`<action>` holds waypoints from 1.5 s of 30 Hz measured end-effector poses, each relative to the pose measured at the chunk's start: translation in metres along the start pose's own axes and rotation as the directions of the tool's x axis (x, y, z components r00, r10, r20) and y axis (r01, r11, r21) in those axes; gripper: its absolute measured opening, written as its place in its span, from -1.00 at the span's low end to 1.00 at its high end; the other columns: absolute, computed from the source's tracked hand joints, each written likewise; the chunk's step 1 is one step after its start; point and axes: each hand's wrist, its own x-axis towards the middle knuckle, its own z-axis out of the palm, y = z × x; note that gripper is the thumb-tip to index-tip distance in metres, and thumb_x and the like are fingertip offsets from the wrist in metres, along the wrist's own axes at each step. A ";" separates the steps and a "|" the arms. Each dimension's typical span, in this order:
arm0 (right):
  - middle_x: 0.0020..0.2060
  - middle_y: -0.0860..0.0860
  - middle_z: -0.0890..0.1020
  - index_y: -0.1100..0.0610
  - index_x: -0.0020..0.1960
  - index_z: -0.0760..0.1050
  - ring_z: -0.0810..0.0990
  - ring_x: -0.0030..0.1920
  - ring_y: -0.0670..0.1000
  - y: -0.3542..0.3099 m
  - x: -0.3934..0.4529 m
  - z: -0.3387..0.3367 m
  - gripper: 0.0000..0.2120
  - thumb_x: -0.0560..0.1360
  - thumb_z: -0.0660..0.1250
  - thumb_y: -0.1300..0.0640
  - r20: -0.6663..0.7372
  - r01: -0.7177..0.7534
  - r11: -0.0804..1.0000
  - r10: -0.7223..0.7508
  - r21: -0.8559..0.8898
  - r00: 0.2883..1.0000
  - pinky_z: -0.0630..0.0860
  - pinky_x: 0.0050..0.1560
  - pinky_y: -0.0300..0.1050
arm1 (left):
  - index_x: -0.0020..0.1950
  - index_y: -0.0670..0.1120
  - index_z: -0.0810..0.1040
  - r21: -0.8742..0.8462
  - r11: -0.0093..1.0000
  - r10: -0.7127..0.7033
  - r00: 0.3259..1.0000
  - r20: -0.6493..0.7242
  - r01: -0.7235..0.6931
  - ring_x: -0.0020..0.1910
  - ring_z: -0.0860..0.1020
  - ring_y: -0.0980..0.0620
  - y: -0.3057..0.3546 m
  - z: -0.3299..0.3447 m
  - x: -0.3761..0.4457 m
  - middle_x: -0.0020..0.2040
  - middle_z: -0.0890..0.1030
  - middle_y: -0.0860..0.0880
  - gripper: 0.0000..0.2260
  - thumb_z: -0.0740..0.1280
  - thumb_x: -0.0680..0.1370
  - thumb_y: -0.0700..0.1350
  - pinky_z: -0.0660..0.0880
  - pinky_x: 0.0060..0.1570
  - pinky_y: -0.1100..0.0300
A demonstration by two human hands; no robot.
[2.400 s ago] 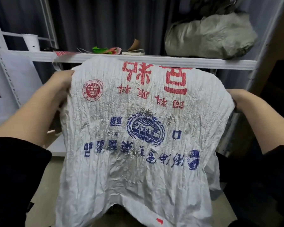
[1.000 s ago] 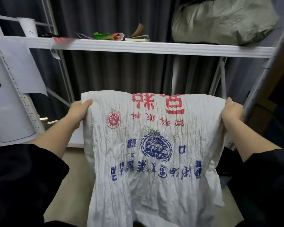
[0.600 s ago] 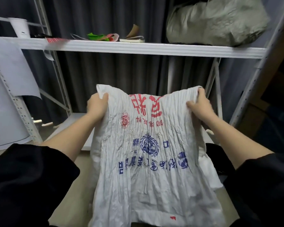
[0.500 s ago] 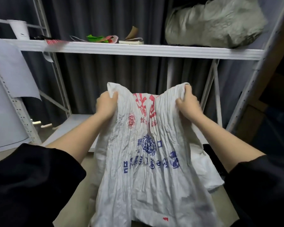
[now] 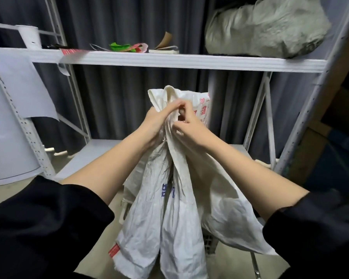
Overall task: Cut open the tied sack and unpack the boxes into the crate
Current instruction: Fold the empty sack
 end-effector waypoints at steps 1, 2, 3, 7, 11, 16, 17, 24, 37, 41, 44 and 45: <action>-0.22 -0.14 0.52 0.18 0.25 0.17 0.47 -0.38 -0.37 0.001 0.001 0.001 -0.60 0.45 0.12 0.42 0.003 -0.033 0.997 0.033 0.073 0.999 0.38 -0.30 -0.49 | 0.11 -0.29 0.58 0.011 1.000 -0.006 0.998 -0.059 0.006 -0.21 0.68 -0.02 -0.001 0.001 0.000 -0.08 0.68 -0.19 -0.56 0.51 0.38 -0.01 0.61 -0.23 0.17; -0.28 -0.14 0.53 0.21 0.22 0.16 0.49 -0.36 -0.35 0.003 0.002 0.003 -0.61 0.43 0.13 0.40 0.001 -0.064 0.987 0.065 0.145 0.998 0.39 -0.29 -0.46 | 0.05 -0.29 0.59 0.010 1.000 -0.012 0.992 -0.126 0.013 -0.24 0.68 -0.04 -0.002 0.002 0.000 -0.14 0.68 -0.18 -0.60 0.52 0.36 -0.05 0.60 -0.23 0.15; -0.27 -0.10 0.56 0.21 0.20 0.18 0.54 -0.28 -0.28 0.004 0.003 0.004 -0.61 0.41 0.17 0.36 -0.003 -0.100 0.967 0.104 0.235 0.995 0.43 -0.25 -0.41 | -0.02 -0.28 0.58 0.011 1.000 -0.005 0.984 -0.179 0.007 -0.25 0.67 -0.09 -0.004 0.002 0.001 -0.20 0.68 -0.18 -0.67 0.48 0.35 -0.09 0.60 -0.21 0.09; 0.06 0.11 0.64 0.15 0.21 0.24 0.65 -0.11 -0.01 0.011 0.001 0.002 -0.64 0.43 0.15 0.31 0.086 -0.238 0.802 0.230 0.548 0.970 0.52 0.06 -0.10 | -0.26 -0.10 0.43 0.071 0.997 0.035 0.937 -0.349 -0.011 -0.32 0.54 -0.10 -0.007 -0.006 0.010 -0.38 0.49 -0.05 -0.92 0.26 0.44 -0.19 0.48 -0.23 0.06; -0.01 0.08 0.68 0.17 0.13 0.42 0.66 -0.13 -0.01 0.027 -0.006 -0.013 -0.81 0.55 0.16 0.29 -0.060 -0.256 0.931 0.280 0.259 0.958 0.59 -0.05 -0.12 | -0.18 -0.12 0.42 0.288 0.951 0.231 0.874 -0.427 -0.110 -0.28 0.45 0.01 0.004 -0.023 0.018 -0.31 0.45 0.02 -0.95 0.20 0.46 -0.18 0.37 -0.26 0.17; 0.33 0.04 0.43 0.10 0.37 0.31 0.41 0.31 0.12 0.081 -0.026 -0.057 -0.50 0.52 0.23 -0.12 -0.420 -0.598 0.795 0.511 -0.102 0.750 0.33 0.35 0.11 | 0.08 -0.19 0.53 0.188 0.971 0.222 0.844 -0.488 -0.146 -0.05 0.61 -0.09 0.039 -0.056 0.024 -0.01 0.63 -0.15 -0.76 0.22 0.46 -0.18 0.55 -0.05 0.09; 0.41 0.07 0.34 0.11 0.45 0.20 0.33 0.38 0.14 0.089 -0.034 -0.064 -0.39 0.53 0.19 -0.19 -0.411 -0.658 0.753 0.597 -0.007 0.689 0.26 0.39 0.08 | 0.08 -0.17 0.53 0.120 0.979 0.202 0.848 -0.490 -0.164 -0.05 0.62 -0.08 0.044 -0.061 0.025 -0.02 0.64 -0.14 -0.77 0.21 0.47 -0.20 0.55 -0.04 0.12; 0.17 0.16 0.51 0.14 0.43 0.24 0.50 0.09 0.21 0.150 -0.084 -0.047 -0.17 0.44 0.00 -0.46 0.051 -0.835 0.360 0.907 0.417 0.417 0.42 0.06 0.15 | 0.20 -0.22 0.54 -0.136 0.962 0.150 0.872 -0.467 -0.238 -0.09 0.64 -0.06 0.072 -0.092 0.023 -0.09 0.65 -0.10 -0.63 0.29 0.41 -0.17 0.59 -0.03 0.09; -0.18 0.18 0.59 0.26 0.02 0.54 0.52 -0.15 0.15 0.178 -0.081 0.005 -0.62 0.56 0.15 -0.05 0.080 -0.588 0.212 0.899 0.781 0.431 0.43 -0.10 -0.04 | -0.03 -0.08 0.59 -0.155 0.968 0.107 0.881 -0.462 -0.199 -0.01 0.65 -0.08 0.085 -0.137 0.009 0.03 0.67 -0.11 -0.77 0.31 0.35 -0.06 0.59 -0.01 0.15; 0.03 0.16 0.62 0.25 0.25 0.44 0.54 0.05 0.18 0.186 -0.097 -0.018 -0.57 0.53 0.26 -0.03 0.008 -0.451 0.232 0.883 0.862 0.469 0.49 -0.07 -0.02 | 0.16 -0.14 0.60 -0.183 0.970 0.036 0.837 -0.546 -0.161 0.05 0.65 -0.10 0.073 -0.170 0.016 0.14 0.65 -0.13 -0.56 0.35 0.30 -0.09 0.60 0.03 0.09; 0.26 0.15 0.52 0.19 0.10 0.52 0.46 0.30 0.18 0.202 -0.118 -0.032 -0.44 0.21 0.51 -0.08 -0.090 -0.259 0.207 0.911 0.943 0.403 0.40 0.26 0.07 | 0.15 -0.17 0.60 -0.178 0.974 0.013 0.813 -0.582 -0.143 0.04 0.66 -0.08 0.065 -0.193 0.027 0.11 0.67 -0.13 -0.57 0.34 0.31 -0.09 0.60 0.03 0.09; 0.19 0.16 0.58 0.20 0.00 0.51 0.53 0.24 0.16 0.201 -0.128 -0.034 -0.63 0.37 0.44 -0.05 -0.103 -0.252 0.208 0.922 0.945 0.372 0.47 0.22 0.03 | 0.18 -0.18 0.60 -0.173 0.977 -0.003 0.808 -0.590 -0.122 0.03 0.66 -0.08 0.061 -0.199 0.032 0.09 0.67 -0.12 -0.52 0.35 0.28 -0.08 0.60 0.02 0.08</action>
